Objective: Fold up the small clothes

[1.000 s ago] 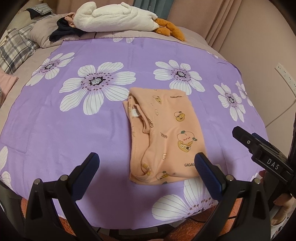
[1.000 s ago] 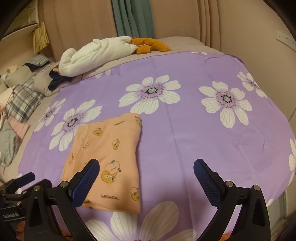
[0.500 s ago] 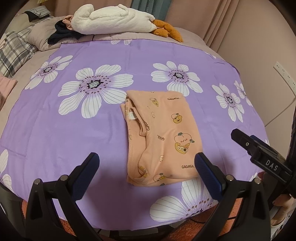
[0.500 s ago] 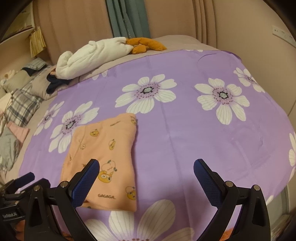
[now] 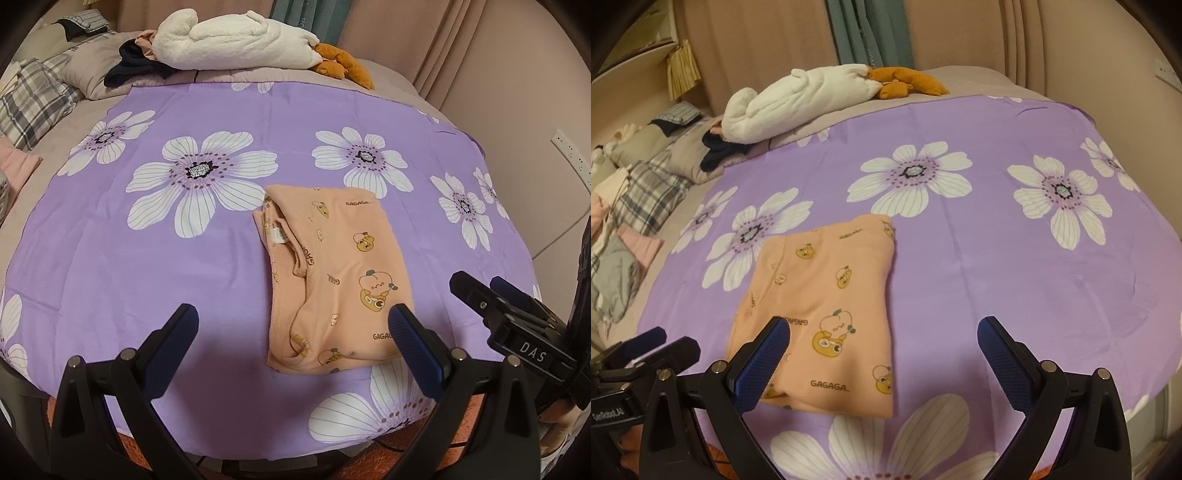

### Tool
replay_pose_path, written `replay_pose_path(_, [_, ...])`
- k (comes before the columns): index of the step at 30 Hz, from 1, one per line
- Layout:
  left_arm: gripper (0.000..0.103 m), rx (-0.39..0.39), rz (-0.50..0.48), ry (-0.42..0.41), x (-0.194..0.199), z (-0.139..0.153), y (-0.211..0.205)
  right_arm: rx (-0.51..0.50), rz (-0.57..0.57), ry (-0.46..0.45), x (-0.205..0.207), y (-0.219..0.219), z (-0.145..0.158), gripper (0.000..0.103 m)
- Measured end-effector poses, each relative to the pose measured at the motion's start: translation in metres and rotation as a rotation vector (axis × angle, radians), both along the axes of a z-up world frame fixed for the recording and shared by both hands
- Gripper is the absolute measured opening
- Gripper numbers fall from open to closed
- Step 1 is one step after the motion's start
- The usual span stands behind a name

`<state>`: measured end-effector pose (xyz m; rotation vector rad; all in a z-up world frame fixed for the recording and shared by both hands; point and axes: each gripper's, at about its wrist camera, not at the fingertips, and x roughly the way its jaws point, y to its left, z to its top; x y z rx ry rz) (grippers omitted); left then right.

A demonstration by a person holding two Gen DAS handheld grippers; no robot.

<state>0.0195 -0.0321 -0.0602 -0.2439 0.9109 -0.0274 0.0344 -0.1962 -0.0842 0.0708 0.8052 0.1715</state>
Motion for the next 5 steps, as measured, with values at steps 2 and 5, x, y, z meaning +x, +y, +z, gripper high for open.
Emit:
replay_pose_path(2, [0.103, 0.003, 0.003, -0.003, -0.0006, 0.0011, 0.0007, 0.0, -0.001, 0.004, 0.001, 0.0002, -0.001, 0.101])
replay_pose_path(5, [0.103, 0.006, 0.01, 0.0, -0.0009, 0.0013, 0.0017, 0.001, -0.002, 0.008, 0.0015, 0.0008, -0.0023, 0.101])
